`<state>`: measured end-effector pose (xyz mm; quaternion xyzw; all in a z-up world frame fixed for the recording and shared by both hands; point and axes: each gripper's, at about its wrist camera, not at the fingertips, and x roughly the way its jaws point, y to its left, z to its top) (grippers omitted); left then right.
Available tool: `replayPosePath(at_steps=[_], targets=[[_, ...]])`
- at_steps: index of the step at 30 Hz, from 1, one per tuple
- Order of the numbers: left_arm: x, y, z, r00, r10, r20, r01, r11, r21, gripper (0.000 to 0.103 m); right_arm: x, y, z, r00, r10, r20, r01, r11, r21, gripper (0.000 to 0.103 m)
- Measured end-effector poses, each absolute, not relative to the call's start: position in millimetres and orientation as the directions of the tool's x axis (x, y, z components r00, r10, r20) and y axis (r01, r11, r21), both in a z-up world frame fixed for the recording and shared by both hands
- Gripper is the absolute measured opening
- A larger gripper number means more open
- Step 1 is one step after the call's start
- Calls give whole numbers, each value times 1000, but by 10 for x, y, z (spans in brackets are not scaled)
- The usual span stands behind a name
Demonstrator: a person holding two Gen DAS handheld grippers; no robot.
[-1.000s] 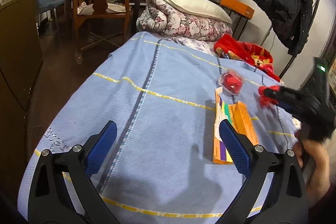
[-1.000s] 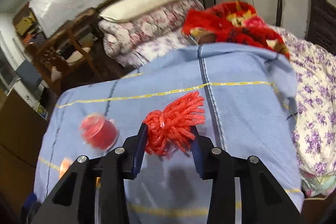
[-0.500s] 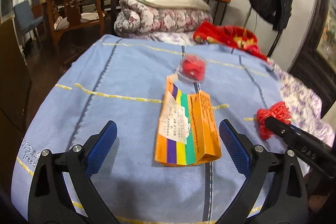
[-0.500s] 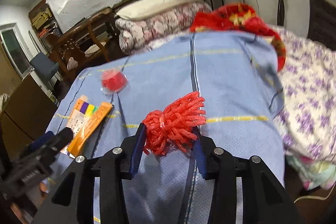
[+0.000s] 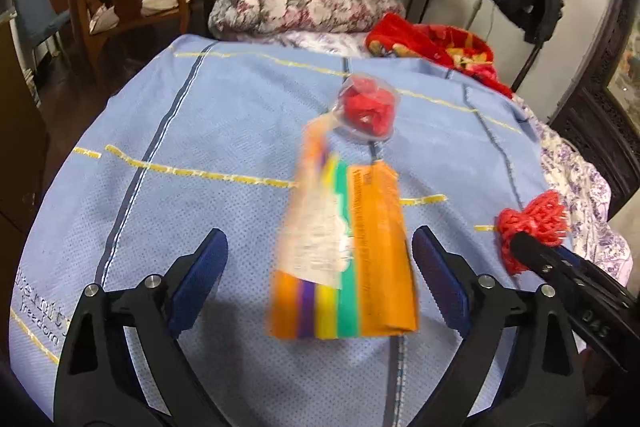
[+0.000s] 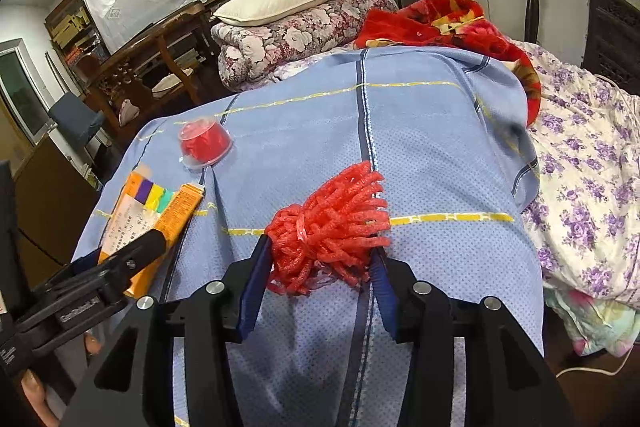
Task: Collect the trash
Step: 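Grasp the orange striped box with the left tool while the right holds the pom-pom, then carry the orange box and red pom-pom over to the red basket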
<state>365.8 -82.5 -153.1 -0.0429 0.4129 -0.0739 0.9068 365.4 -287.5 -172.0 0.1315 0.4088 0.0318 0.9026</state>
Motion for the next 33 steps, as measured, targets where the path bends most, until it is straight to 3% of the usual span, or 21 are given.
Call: replayPosePath(at_steps=[9, 13, 14, 17, 24, 31, 33], targets=[[3740, -784, -1565, 630, -173, -757, 76, 984, -161, 90, 3662, -2855, -1714, 660, 149, -736, 57, 968, 246, 48], [3730, -642, -1542, 642, -236, -729, 73, 966, -248, 61, 3664, -2853, -1714, 660, 143, -738, 58, 969, 239, 48], [3727, -613, -1539, 641, -256, -723, 77, 959, -271, 58, 3663, -2854, -1714, 660, 142, -738, 59, 969, 239, 48], [3703, -478, -1525, 635, -340, -693, 92, 925, -369, 56, 3663, -2850, -1712, 659, 139, -739, 62, 969, 238, 48], [3581, -173, -1342, 667, -401, -628, 91, 880, -466, 56, 3663, -2859, -1714, 659, 137, -739, 64, 969, 237, 48], [3366, -227, -1067, 716, -402, -571, 156, 889, -429, 56, 3638, -2837, -1693, 666, 95, -740, 79, 977, 197, 47], [3267, -257, -1014, 728, -396, -560, 170, 895, -413, 56, 3566, -2808, -1659, 681, 70, -729, 88, 980, 177, 40]])
